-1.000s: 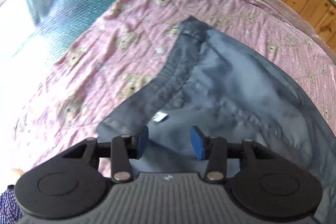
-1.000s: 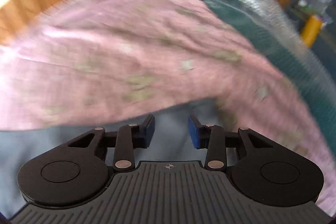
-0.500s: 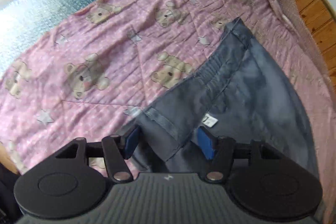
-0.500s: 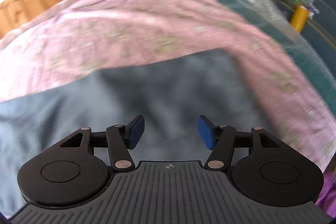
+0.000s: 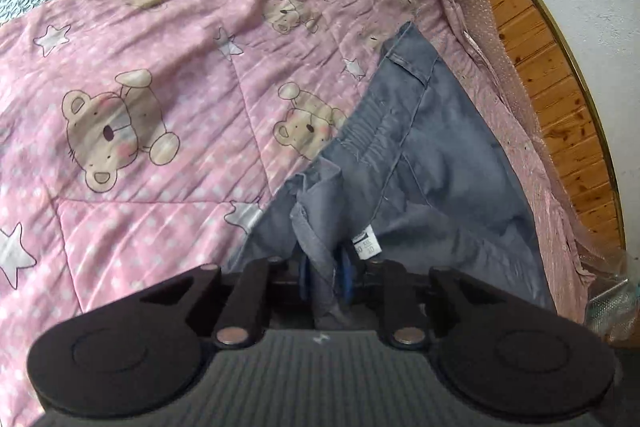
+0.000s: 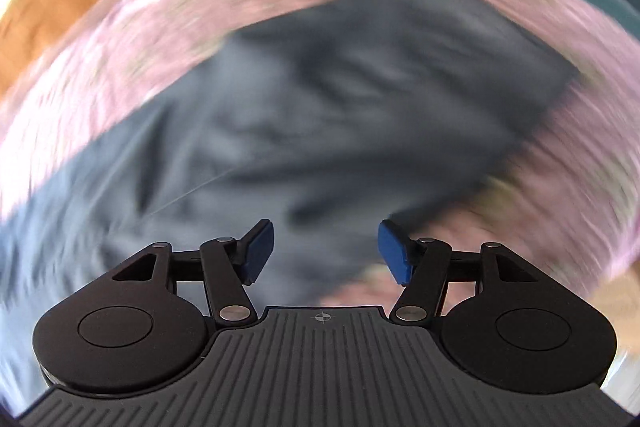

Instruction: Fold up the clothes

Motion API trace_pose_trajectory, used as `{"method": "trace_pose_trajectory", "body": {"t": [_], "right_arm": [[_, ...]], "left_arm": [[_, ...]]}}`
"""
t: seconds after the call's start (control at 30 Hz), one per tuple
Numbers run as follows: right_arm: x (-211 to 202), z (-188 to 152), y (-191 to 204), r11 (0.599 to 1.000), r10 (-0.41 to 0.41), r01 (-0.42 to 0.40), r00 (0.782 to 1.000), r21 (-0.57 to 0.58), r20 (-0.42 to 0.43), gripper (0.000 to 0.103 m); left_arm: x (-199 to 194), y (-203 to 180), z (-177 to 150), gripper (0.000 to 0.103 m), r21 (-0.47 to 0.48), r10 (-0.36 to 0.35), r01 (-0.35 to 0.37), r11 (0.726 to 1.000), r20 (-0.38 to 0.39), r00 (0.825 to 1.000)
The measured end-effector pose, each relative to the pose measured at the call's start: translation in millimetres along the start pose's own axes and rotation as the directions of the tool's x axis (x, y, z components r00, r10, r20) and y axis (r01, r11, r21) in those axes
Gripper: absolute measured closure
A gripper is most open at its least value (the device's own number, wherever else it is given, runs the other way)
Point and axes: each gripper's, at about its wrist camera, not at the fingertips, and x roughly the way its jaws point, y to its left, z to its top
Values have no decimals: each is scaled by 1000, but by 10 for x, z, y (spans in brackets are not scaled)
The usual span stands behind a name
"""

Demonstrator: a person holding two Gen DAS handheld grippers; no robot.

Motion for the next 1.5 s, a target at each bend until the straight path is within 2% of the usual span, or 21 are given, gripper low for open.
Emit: {"method": "trace_pose_trajectory", "body": {"t": [0.07,0.13,0.23,0.33,0.4,0.43,0.5,0.6,0.7,0.73,0.77,0.8,0.93,1.1,1.13,1.2,1.23,1.3,1.37,1.4,1.5], "right_arm": [[-58,46,-373,992,5,-8,1000,128,25,41],[-106,157,-736,973,7,-21,998,230,62,41],[-103,398,-1182,953,7,-45,992,298,125,41],[-27,611,-1505,951,20,-73,984,301,177,40],[53,736,-1617,958,50,-101,981,268,190,43],[89,799,-1646,964,71,-117,979,240,194,49],[136,898,-1611,985,91,-116,978,130,186,54],[160,999,-1566,992,123,-117,975,-41,183,54],[267,1081,-1656,985,170,-164,974,-51,152,50],[303,1108,-1686,982,185,-179,972,-54,142,55],[339,1135,-1716,979,201,-195,971,-57,132,69],[356,1172,-1744,979,201,-195,971,-59,126,102],[286,1308,-1763,989,125,-112,982,-100,139,103],[405,1264,-1690,980,87,-65,990,-188,112,103],[390,1280,-1678,980,65,-43,992,-194,111,90],[256,1306,-1535,965,-76,119,980,-234,184,52],[135,1313,-1375,947,-89,159,965,-280,246,60],[-77,1331,-1026,907,-75,206,937,-368,341,59],[-102,1365,-506,872,90,51,961,-486,262,60],[-52,1355,-187,839,164,-28,965,-543,205,60],[195,1145,719,710,319,-212,947,-671,38,60]], "left_arm": [[-71,25,25,69,-11,22,-21,1000,8,1000],[-240,82,86,60,-39,93,-91,995,67,993],[-505,83,164,59,-106,167,-153,982,136,977],[-649,-180,192,59,-82,208,-197,977,168,963],[-684,-465,162,59,-39,221,-217,975,181,958],[-678,-627,120,59,-18,222,-223,975,181,958],[-618,-973,-10,58,30,222,-230,973,169,960],[-451,-1443,-303,57,119,233,-249,961,132,964],[-304,-1757,-617,56,168,235,-249,954,100,967],[-253,-1837,-701,56,179,241,-254,951,91,966],[-202,-1900,-773,56,185,250,-261,947,82,965],[-151,-1964,-845,56,191,259,-269,944,73,963],[-38,-2202,-1003,56,231,263,-271,934,65,963],[132,-2356,-1091,55,289,301,-302,908,48,952],[165,-2360,-1087,55,298,315,-314,901,46,948],[207,-2375,-1045,55,309,323,-322,895,48,945],[220,-2388,-1013,54,316,320,-320,893,54,946],[285,-2469,-936,51,346,314,-316,883,64,947],[394,-2576,-857,49,382,301,-302,873,64,952],[469,-2642,-820,49,403,295,-294,867,61,954],[777,-2887,-743,47,483,258,-245,841,40,965]]}}
